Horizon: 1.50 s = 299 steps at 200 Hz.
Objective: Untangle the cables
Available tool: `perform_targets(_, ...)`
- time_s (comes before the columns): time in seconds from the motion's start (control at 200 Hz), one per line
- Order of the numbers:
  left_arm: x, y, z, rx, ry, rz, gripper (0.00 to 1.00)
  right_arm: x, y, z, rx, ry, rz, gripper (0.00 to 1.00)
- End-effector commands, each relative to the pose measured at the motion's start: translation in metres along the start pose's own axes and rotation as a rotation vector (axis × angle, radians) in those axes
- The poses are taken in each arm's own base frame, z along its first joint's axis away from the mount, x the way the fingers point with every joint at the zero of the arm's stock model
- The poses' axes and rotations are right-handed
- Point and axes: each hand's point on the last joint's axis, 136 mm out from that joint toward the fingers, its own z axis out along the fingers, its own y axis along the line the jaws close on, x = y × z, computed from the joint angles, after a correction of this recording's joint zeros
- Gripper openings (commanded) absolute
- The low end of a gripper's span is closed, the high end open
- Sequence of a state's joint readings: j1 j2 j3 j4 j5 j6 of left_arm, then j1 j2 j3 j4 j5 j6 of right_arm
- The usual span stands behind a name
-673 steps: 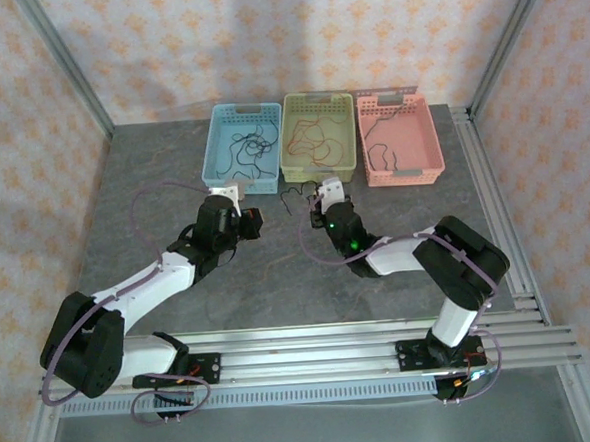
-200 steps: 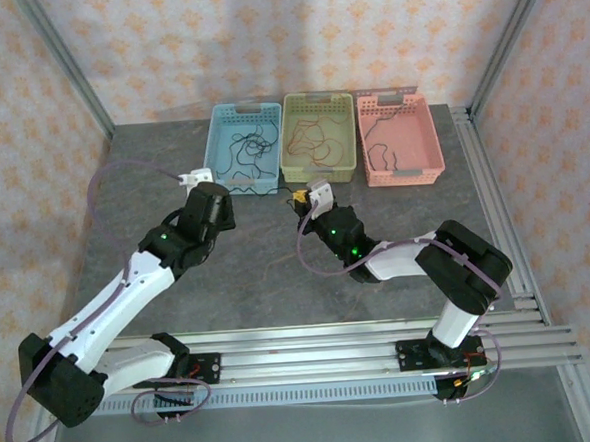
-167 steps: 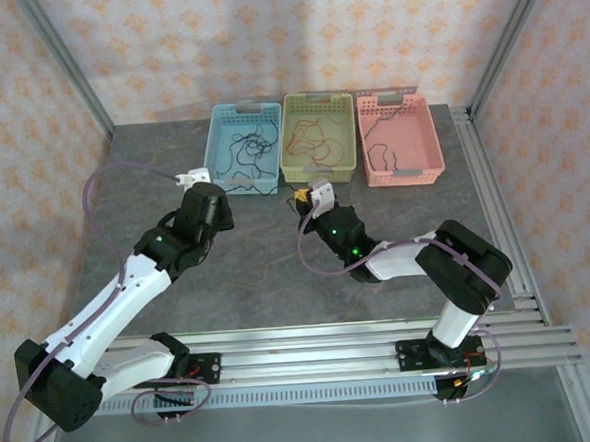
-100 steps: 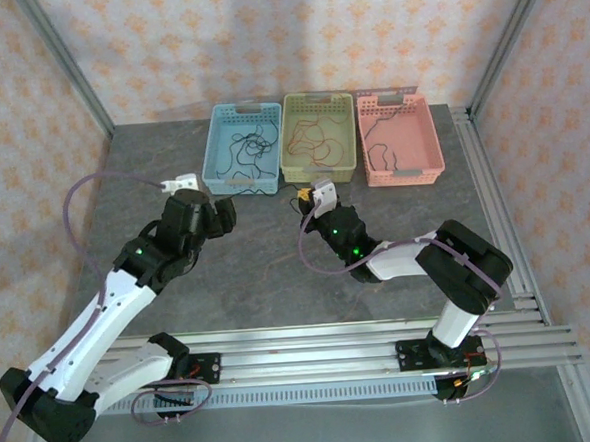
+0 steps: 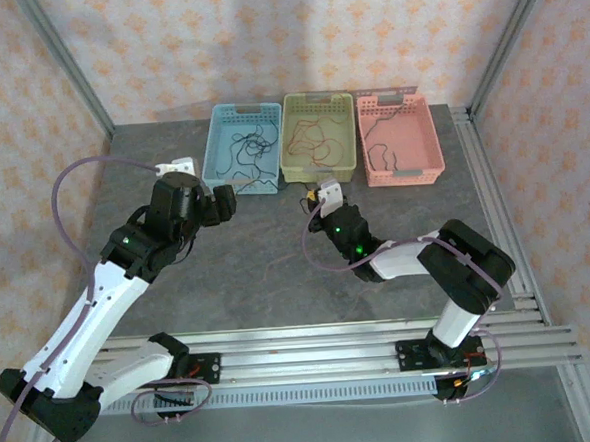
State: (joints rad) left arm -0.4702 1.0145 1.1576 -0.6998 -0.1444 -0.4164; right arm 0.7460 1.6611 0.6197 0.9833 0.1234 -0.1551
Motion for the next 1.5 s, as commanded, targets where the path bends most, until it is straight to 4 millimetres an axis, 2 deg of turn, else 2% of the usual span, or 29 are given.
perform_targets(0.0,0.008,-0.005,0.004,0.028,0.036,0.036,0.92,-0.009,0.003,-0.003,-0.016,-0.021,-0.002,0.00)
perform_targets(0.09,0.011,-0.013,0.022,0.035,0.068,0.059,0.92,-0.010,0.007,-0.005,-0.044,-0.032,-0.003,0.00)
perform_targets(0.185,0.013,-0.002,0.046,-0.075,0.071,0.078,0.92,-0.012,0.011,-0.008,-0.072,-0.051,-0.010,0.00)
perform_targets(0.24,0.017,-0.005,0.059,-0.084,0.094,0.106,0.92,-0.010,0.012,-0.009,-0.081,-0.052,-0.019,0.00)
perform_targets(0.38,0.036,-0.030,0.086,0.014,0.189,0.147,0.93,-0.010,0.016,-0.007,-0.103,-0.047,-0.020,0.00)
perform_targets(0.51,0.046,-0.047,0.097,0.096,0.228,0.159,0.92,-0.008,0.019,-0.006,-0.117,-0.038,-0.020,0.00)
perform_targets(0.591,0.050,-0.051,0.100,0.117,0.250,0.167,0.87,-0.008,0.019,-0.006,-0.117,-0.037,-0.020,0.00)
perform_targets(0.741,0.054,-0.051,0.106,0.102,0.275,0.176,0.69,-0.008,0.020,-0.005,-0.120,-0.036,-0.019,0.00)
perform_targets(0.801,0.055,-0.050,0.108,0.097,0.285,0.177,0.58,-0.008,0.020,-0.006,-0.122,-0.037,-0.018,0.00)
perform_targets(0.861,0.057,-0.050,0.108,0.092,0.288,0.178,0.52,-0.008,0.020,-0.005,-0.119,-0.034,-0.017,0.00)
perform_targets(0.926,0.056,-0.048,0.108,0.085,0.284,0.175,0.39,-0.007,0.020,-0.005,-0.118,-0.032,-0.017,0.00)
perform_targets(1.016,0.055,-0.045,0.108,0.067,0.277,0.177,0.31,-0.008,0.020,-0.004,-0.120,-0.032,-0.017,0.00)
perform_targets(1.141,0.051,-0.039,0.108,0.032,0.257,0.178,0.00,-0.007,0.020,-0.004,-0.117,-0.030,-0.011,0.00)
perform_targets(1.326,0.042,-0.034,0.101,0.023,0.193,0.139,0.00,-0.009,0.020,-0.004,-0.117,-0.037,-0.005,0.00)
perform_targets(1.351,0.040,-0.032,0.099,0.020,0.185,0.131,0.00,-0.010,0.019,-0.005,-0.116,-0.043,-0.002,0.06)
perform_targets(1.431,0.036,-0.026,0.095,0.010,0.163,0.091,0.00,-0.014,0.016,-0.007,-0.104,-0.071,0.015,0.40)
perform_targets(1.491,0.032,-0.018,0.093,0.006,0.151,0.047,0.00,-0.018,0.012,-0.011,-0.088,-0.101,0.031,0.54)
